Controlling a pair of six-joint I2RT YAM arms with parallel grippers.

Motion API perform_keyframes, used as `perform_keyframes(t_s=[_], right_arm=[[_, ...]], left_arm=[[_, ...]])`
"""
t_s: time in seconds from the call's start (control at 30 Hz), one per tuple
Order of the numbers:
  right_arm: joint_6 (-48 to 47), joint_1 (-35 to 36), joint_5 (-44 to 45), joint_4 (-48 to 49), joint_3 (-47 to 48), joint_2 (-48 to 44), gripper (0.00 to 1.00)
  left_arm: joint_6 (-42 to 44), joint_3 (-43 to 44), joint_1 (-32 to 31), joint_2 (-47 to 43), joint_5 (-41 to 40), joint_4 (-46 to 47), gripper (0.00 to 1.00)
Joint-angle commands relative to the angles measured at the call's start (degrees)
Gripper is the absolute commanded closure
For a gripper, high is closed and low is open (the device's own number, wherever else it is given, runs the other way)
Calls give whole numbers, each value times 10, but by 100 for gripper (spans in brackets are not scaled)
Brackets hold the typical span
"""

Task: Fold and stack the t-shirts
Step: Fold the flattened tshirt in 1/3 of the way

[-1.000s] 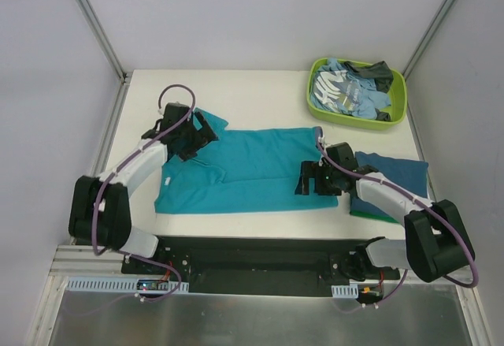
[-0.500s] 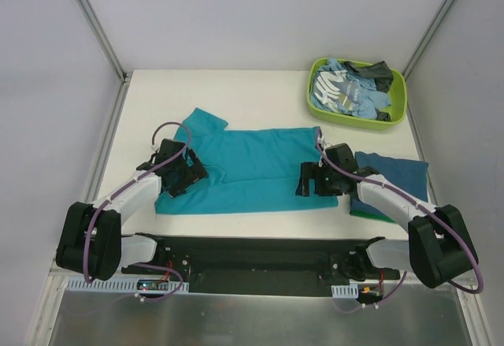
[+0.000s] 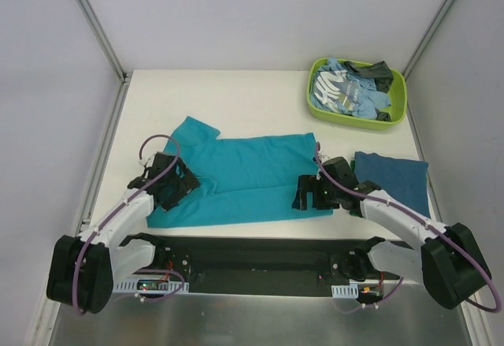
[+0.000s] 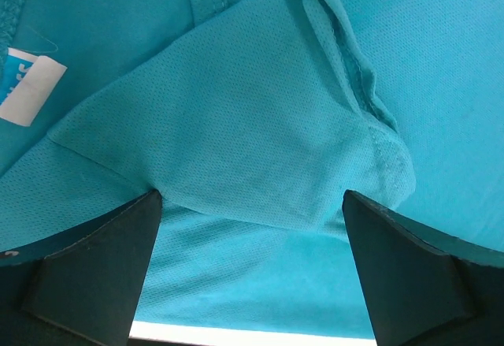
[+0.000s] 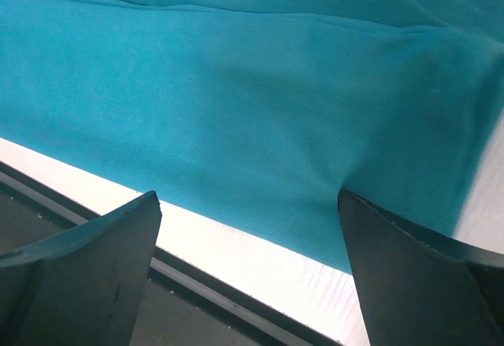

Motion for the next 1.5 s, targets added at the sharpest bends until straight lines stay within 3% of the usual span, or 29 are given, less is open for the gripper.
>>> perform_keyframes(t_s=[0.0,0.17,0.33,0.67,1.0,1.23,1.47], right_arm=[[30,7,1,-14,-17,-52,4],[16,9,-21,-9,-10,-74,4],[-8,9,8,-32,47,-55,4],[-9,6,8,-24,119,41,4],[-38,-18,26,-59,164,63,4],[-59,-61,29,-59,250,119,4],[-76,-67,54,-72,359,211,4]], left_arm=[[-28,-18,6,-41,-44,-133,1],[-10,7,6,-84,-32,-134,1],[6,77,6,-64,-24,-130,1],[23,174,6,143,29,-69,1],[61,333,15,341,29,-59,1],[109,428,31,363,-6,-86,1],[200,574,83,408,28,-147,1]])
